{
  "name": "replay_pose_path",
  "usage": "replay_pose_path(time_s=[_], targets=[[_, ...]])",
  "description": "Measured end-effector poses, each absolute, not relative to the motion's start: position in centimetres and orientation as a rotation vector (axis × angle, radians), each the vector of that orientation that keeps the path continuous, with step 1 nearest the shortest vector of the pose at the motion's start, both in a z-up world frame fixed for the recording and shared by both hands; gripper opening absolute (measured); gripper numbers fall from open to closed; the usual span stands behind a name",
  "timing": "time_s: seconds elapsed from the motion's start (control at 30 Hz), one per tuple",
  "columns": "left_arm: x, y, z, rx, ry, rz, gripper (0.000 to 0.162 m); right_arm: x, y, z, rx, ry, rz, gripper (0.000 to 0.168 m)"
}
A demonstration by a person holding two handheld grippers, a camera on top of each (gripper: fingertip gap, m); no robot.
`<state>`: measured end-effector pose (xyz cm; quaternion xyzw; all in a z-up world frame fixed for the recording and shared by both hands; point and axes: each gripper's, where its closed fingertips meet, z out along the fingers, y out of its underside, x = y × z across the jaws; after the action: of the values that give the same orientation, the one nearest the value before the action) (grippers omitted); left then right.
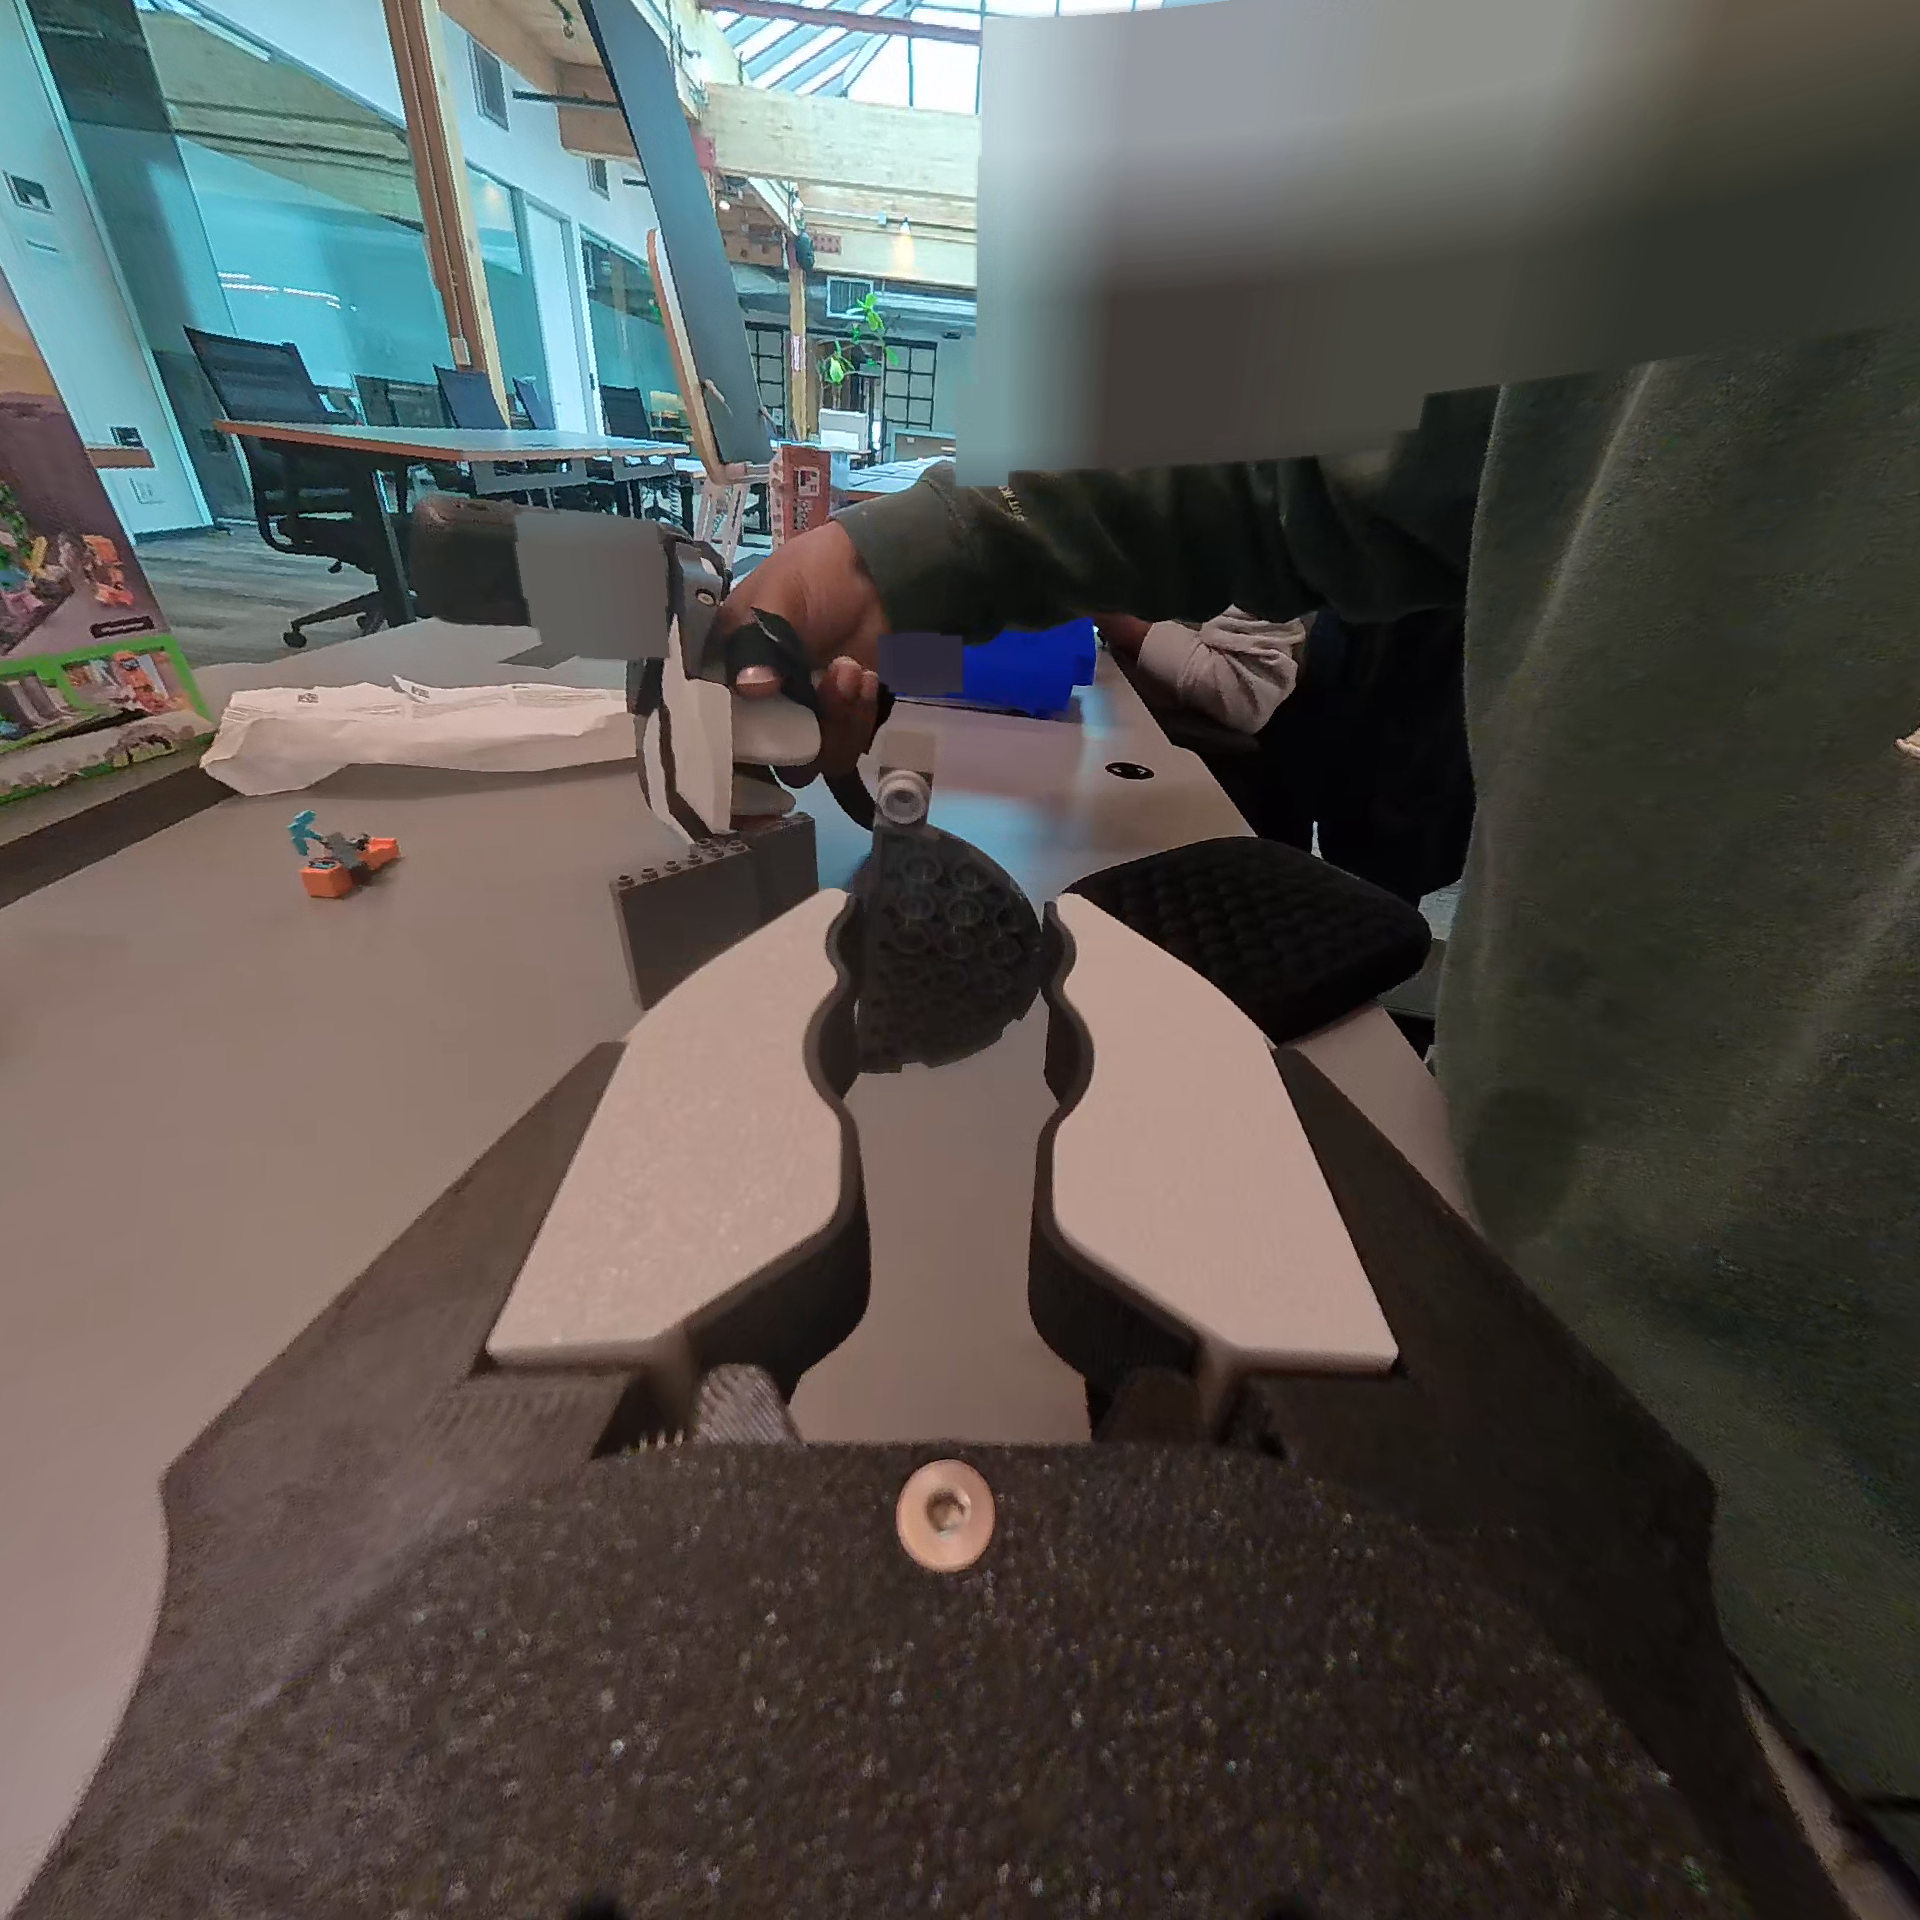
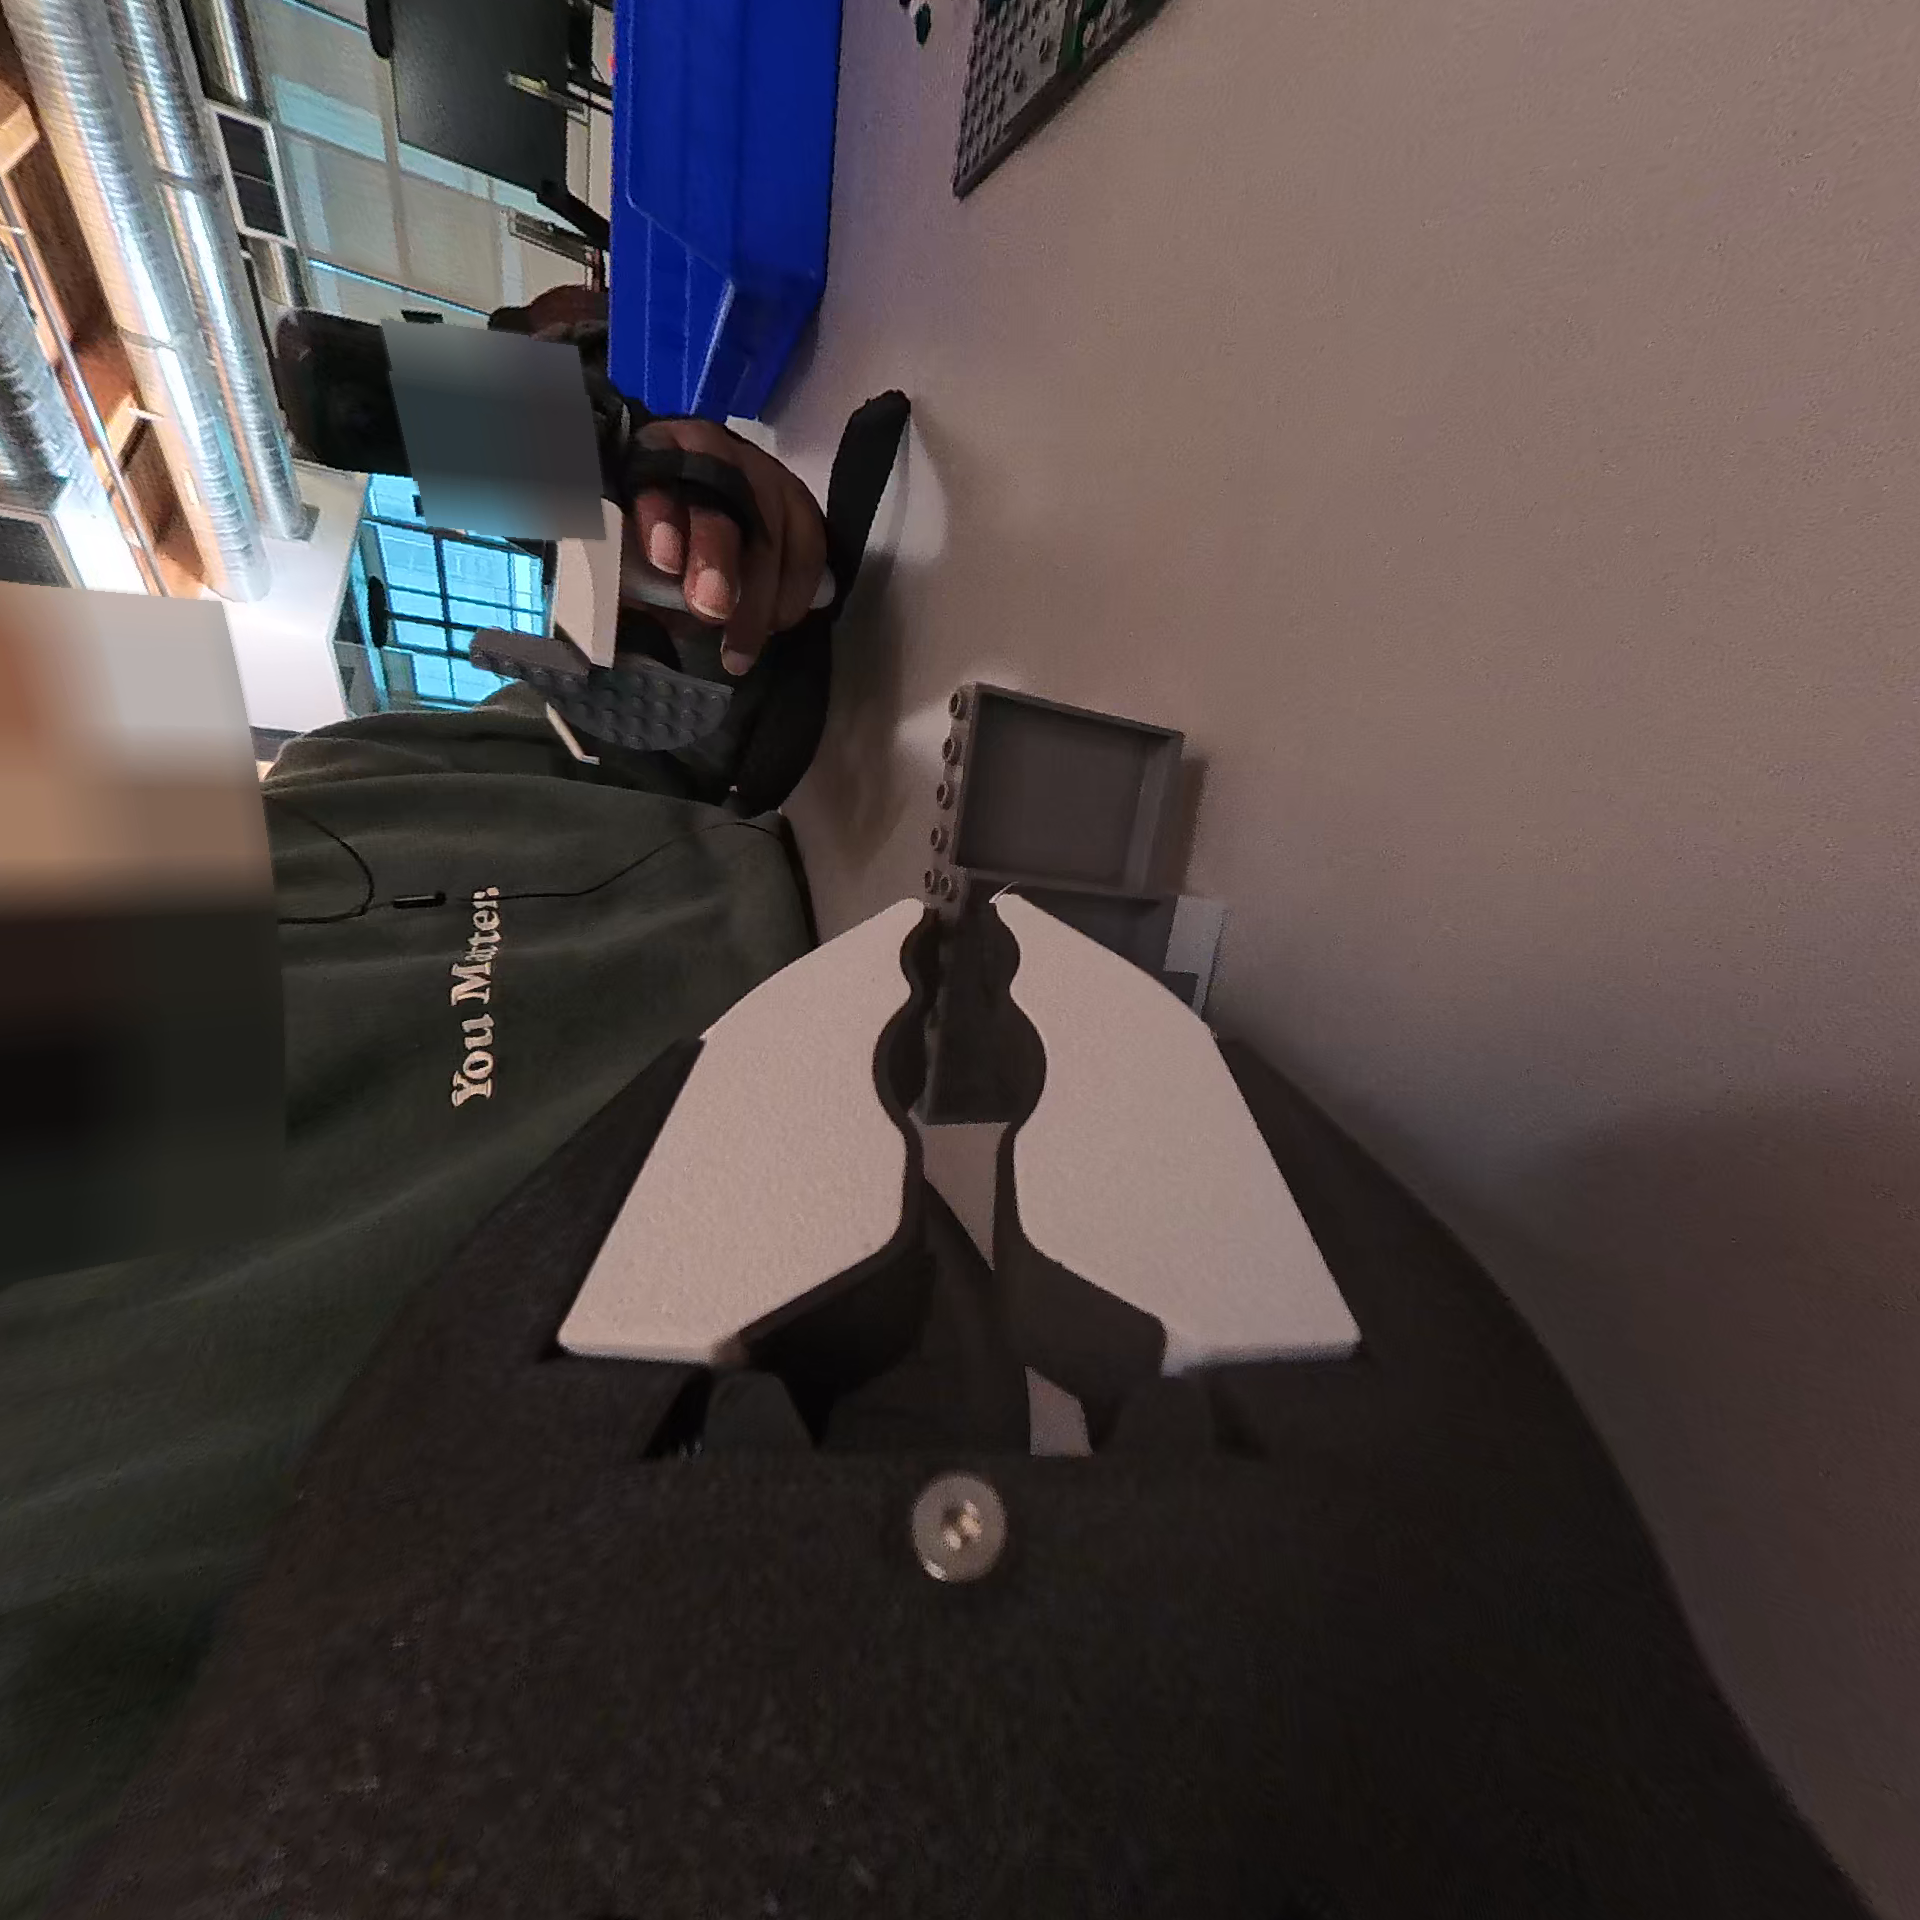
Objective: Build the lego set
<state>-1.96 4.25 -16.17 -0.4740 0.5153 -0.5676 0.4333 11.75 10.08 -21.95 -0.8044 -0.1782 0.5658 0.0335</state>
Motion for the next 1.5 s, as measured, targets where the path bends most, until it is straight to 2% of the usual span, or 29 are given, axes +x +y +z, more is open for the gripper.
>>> replay_pose_path(time_s=[0.33,0.5,0.63,0.8,0.9,1.07,1.2,1.27,1.3,1.37,1.43,1.5], targets=[[-1.8,4.2,-16.4,-1.187,1.292,-1.414,0.032,12.3,10.3,-21.2,-2.424,-0.588,1.675,0.007],[-1.9,4.3,-16.2,-1.185,1.286,-1.413,0.032,11.4,9.8,-20.1,-2.321,-0.827,1.305,0.007],[-2.0,4.2,-16.1,-1.178,1.291,-1.414,0.032,10.7,9.2,-19.4,-2.145,-1.012,0.797,0.029],[-2.0,3.9,-15.9,-1.163,1.298,-1.418,0.032,9.7,6.5,-21.0,-2.129,-1.032,0.345,0.074],[-1.9,3.7,-15.8,-1.157,1.307,-1.416,0.032,8.6,4.5,-23.8,-2.199,-0.988,0.163,0.081],[-1.9,3.0,-15.8,-1.136,1.345,-1.4,0.032,7.8,3.6,-26.9,-2.229,-0.92,-0.002,0.068],[-1.9,2.7,-15.8,-1.131,1.353,-1.403,0.032,8.4,4.9,-27.1,-2.201,-0.941,-0.053,0.053],[-1.9,2.5,-15.9,-1.126,1.366,-1.391,0.032,8.7,5.6,-27.2,-2.179,-0.966,-0.074,0.037],[-1.9,2.4,-15.9,-1.123,1.373,-1.382,0.032,9.0,5.9,-27.4,-2.162,-0.977,-0.091,0.023],[-1.9,2.4,-15.9,-1.117,1.379,-1.37,0.032,9.9,6.7,-27.4,-2.099,-1.031,-0.182,0.011],[-2.0,2.6,-15.9,-1.12,1.374,-1.365,0.032,10.3,7.3,-27.0,-2.062,-1.085,-0.221,0.007],[-2.0,2.8,-15.8,-1.123,1.366,-1.363,0.032,9.5,7.4,-25.4,-2.095,-1.048,-0.015,0.006]])
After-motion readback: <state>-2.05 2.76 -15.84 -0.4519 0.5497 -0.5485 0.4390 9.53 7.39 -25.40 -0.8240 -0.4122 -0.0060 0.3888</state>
